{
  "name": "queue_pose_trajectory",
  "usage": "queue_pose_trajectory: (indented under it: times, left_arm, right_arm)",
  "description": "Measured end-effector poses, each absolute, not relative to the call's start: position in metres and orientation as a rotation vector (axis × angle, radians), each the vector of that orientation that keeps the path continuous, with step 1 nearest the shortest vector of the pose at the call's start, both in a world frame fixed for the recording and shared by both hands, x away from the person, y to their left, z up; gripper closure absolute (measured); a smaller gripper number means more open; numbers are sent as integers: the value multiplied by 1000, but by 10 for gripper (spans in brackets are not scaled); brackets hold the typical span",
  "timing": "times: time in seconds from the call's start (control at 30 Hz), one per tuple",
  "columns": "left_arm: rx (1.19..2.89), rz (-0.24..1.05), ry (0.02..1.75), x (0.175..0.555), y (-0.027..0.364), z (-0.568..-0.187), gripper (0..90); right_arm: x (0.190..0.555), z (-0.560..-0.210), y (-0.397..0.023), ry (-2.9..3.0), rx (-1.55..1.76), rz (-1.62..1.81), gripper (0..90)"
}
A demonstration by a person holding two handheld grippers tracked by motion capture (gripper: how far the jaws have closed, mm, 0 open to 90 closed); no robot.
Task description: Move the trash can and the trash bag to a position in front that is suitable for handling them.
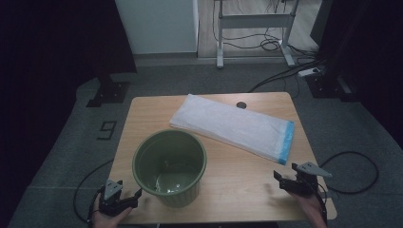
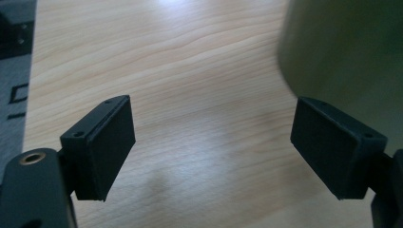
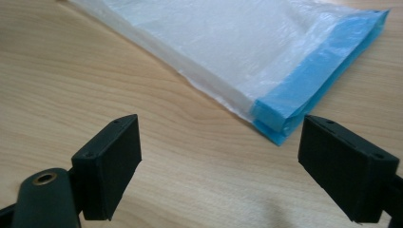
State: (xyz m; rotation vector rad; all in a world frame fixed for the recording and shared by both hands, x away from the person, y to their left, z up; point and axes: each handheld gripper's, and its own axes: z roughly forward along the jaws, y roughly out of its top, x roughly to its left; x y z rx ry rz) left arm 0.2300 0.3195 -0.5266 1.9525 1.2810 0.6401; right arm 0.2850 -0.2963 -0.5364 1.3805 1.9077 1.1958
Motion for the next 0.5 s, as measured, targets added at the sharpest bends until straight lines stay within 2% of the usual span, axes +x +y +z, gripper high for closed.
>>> queue_pose_trajectory:
  times: [0.27, 0.5]
  left_arm:
    - [1997, 568, 1075, 214, 312, -519, 151]
    - [2041, 405, 846, 219, 279, -498, 139]
  right_arm:
    - [289, -539, -301, 1895, 1400, 1211, 144]
    - [289, -534, -303, 1902, 1397, 1300, 144]
